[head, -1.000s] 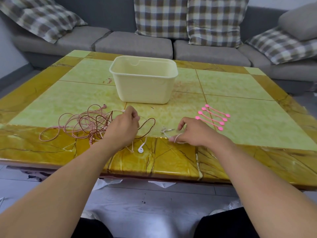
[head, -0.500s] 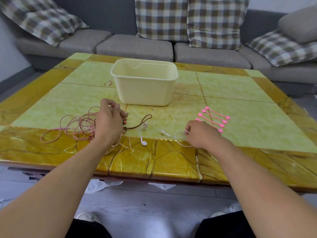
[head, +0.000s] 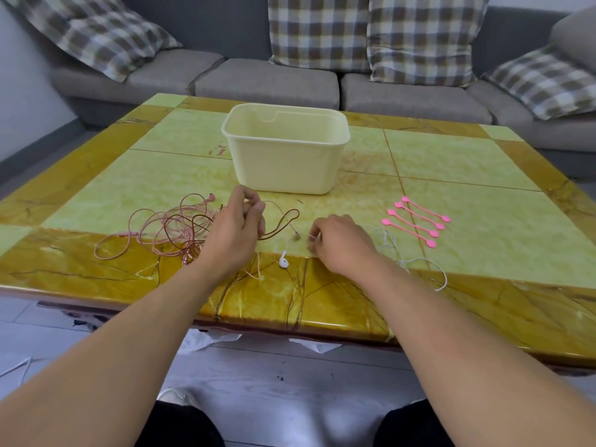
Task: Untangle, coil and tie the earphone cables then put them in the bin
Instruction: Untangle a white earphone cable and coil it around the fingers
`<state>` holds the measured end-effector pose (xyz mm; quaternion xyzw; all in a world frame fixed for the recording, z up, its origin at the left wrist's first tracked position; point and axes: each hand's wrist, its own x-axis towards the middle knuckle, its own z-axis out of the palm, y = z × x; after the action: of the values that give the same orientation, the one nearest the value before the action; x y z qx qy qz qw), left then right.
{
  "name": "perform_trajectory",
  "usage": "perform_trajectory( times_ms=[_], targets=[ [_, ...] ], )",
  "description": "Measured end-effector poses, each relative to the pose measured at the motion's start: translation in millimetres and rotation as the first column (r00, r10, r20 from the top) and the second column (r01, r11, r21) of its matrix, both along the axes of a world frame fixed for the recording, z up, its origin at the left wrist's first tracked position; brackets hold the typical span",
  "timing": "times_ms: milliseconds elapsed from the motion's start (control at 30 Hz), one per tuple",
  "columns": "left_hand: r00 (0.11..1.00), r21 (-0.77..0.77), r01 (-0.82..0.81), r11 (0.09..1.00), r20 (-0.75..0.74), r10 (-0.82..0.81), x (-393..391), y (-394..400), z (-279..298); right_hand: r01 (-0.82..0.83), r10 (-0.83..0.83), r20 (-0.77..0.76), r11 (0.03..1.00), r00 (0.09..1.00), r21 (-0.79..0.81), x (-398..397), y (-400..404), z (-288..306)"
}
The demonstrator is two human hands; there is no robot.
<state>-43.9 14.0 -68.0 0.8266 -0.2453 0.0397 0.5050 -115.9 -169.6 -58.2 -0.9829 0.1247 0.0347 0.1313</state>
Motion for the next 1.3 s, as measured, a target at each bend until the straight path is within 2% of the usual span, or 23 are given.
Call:
perform_trajectory(
  times_ms=[67,200,267,333,400,500,600,700,767,867,967,1033,1100,1167,1233,1300],
  targets=[
    [1.0,0.01,-0.014,1.0,0.018,0.014,1,4,-1,0.034,-0.038,0.043,0.997,0.998,0.075,5,-4,0],
    [0.978,0.283,0.068,0.957,0.17,-0.12,-2,6,2,0.037,-0.096,0.168,0.946,0.981,0.322,11,-10,4],
    [0.958,0.349,0.127,0.928,0.198,-0.206,-8,1,5,0.0,-0.047,0.142,0.949,0.989,0.314,11,-8,5],
    [0.952,0.355,0.15,0.923,0.201,-0.232,-10,-1,6,0.022,-0.051,0.122,0.973,0.991,0.228,12,-9,4],
    [0.967,0.315,0.116,0.942,0.179,-0.179,-7,2,4,0.114,-0.127,0.097,0.985,0.987,0.126,13,-15,2],
    [0.989,0.196,-0.077,0.978,0.138,0.051,2,12,2,0.266,-0.268,0.058,0.963,0.962,0.036,11,-32,2],
    [0.963,0.063,-0.266,0.962,0.05,0.263,9,24,1,0.337,-0.338,0.026,0.941,0.941,0.035,3,-50,4],
    [0.942,-0.046,-0.332,0.942,-0.065,0.329,14,31,-1,0.392,-0.395,0.008,0.915,0.919,0.09,-3,-64,4],
    [0.935,-0.055,-0.351,0.935,-0.078,0.347,16,31,-2,0.414,-0.418,0.025,0.906,0.908,0.083,-8,-69,6],
    [0.924,-0.041,-0.38,0.924,-0.067,0.377,17,29,-2,0.348,-0.351,0.027,0.935,0.936,0.072,-15,-73,7],
    [0.905,0.086,-0.42,0.903,-0.032,0.424,15,23,-1,0.269,-0.292,0.083,0.939,0.953,0.215,-21,-75,10],
    [0.891,0.192,-0.454,0.87,0.083,0.447,11,18,3,0.21,-0.261,0.116,0.919,0.958,0.332,-27,-74,13],
    [0.893,0.196,-0.434,0.879,0.223,0.391,4,11,9,0.133,-0.198,0.111,0.894,0.974,0.427,-36,-72,17],
    [0.929,0.165,-0.299,0.94,0.274,0.247,-8,-3,15,0.073,-0.128,0.062,0.833,0.99,0.548,-46,-69,23],
    [0.971,0.178,-0.116,0.977,0.226,0.074,-21,-20,17,0.047,-0.108,0.062,0.787,0.992,0.615,-52,-72,24],
    [0.983,0.254,0.061,0.965,0.154,-0.102,-34,-36,14,0.082,-0.182,0.141,0.846,0.973,0.527,-55,-81,23]
  ],
)
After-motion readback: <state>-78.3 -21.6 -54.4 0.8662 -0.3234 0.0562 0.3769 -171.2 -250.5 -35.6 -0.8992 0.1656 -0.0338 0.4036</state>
